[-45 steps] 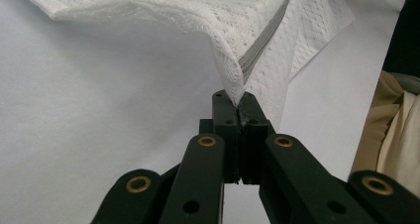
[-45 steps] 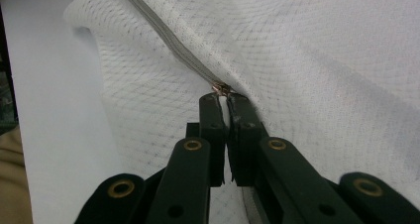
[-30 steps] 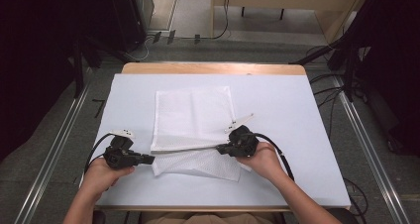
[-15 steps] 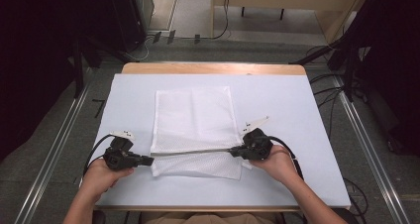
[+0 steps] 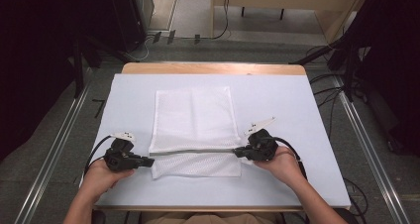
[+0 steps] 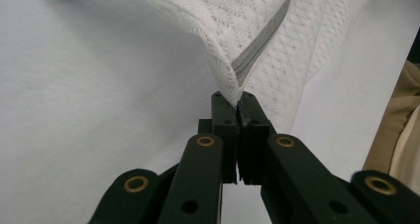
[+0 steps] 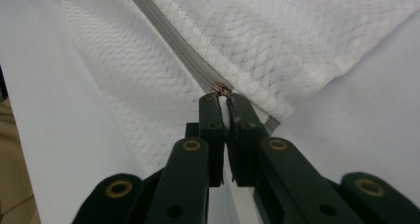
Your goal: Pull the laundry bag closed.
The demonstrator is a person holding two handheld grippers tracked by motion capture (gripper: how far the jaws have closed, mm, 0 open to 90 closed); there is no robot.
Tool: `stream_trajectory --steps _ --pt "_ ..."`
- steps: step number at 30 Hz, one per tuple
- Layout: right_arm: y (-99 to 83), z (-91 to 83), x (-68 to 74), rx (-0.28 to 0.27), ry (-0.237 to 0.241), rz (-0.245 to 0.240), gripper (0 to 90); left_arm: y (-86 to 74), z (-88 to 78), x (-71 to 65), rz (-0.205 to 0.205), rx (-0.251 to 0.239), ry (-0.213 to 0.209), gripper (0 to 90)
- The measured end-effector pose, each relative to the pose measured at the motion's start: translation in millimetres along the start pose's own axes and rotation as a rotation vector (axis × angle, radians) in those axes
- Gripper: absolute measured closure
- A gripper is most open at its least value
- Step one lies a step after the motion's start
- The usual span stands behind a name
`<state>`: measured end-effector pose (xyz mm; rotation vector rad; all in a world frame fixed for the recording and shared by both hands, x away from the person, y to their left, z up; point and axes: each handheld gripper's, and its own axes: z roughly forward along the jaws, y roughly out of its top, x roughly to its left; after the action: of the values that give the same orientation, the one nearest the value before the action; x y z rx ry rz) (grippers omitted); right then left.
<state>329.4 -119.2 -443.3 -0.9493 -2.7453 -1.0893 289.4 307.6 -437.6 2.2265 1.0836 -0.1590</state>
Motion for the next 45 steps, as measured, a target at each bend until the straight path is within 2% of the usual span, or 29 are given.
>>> stream_trajectory --steps 2,3,5,10,14,18,22,26,32,36,41,43,45 --pt "-0.1 0.0 -0.4 -0.007 0.001 0.006 86.3 0.5 0.1 -1.0 0.020 -0.015 -0.002 76.2" --pt "0.0 -0.3 -0.7 -0.015 0.001 0.000 82.3 1.1 0.0 -2.1 0.023 -0.032 -0.011 68.2" --pt "0.7 -0.8 -1.6 -0.028 0.007 0.016 74.3 2.7 -0.2 -4.6 0.034 -0.051 -0.004 59.0" --pt "1.0 -2.5 -4.9 -0.064 -0.019 0.028 59.1 4.6 1.6 -7.4 0.047 -0.058 0.017 49.2" --pt "0.4 -6.4 -9.1 -0.100 -0.050 0.025 50.4 4.9 -1.2 -5.5 0.036 -0.107 0.045 41.2" --pt "-0.6 -11.7 -15.0 -0.134 -0.087 0.018 42.5 4.2 -5.4 -1.2 0.016 -0.140 0.082 39.6" --pt "-2.9 -16.8 -21.0 -0.165 -0.119 0.035 38.9 2.9 -9.0 6.5 -0.039 -0.153 0.117 39.0" --pt "-6.9 -21.5 -28.6 -0.185 -0.159 0.043 35.7 1.5 -11.8 10.6 -0.052 -0.165 0.134 38.6" --pt "-14.8 -31.5 -43.2 -0.216 -0.194 0.089 32.6 0.1 -16.1 14.1 -0.061 -0.190 0.166 38.1" --pt "-21.1 -38.3 -52.5 -0.232 -0.222 0.116 31.0 -1.6 -18.8 18.3 -0.086 -0.208 0.204 37.3" --pt "-27.0 -44.6 -61.8 -0.246 -0.250 0.149 30.2 -2.8 -20.8 22.3 -0.098 -0.219 0.219 36.6" --pt "-28.5 -46.1 -63.5 -0.251 -0.263 0.159 29.9 -2.7 -21.6 22.8 -0.100 -0.224 0.217 36.3" --pt "-29.8 -46.2 -65.5 -0.255 -0.274 0.148 29.2 -2.7 -21.4 23.3 -0.104 -0.233 0.232 36.3"
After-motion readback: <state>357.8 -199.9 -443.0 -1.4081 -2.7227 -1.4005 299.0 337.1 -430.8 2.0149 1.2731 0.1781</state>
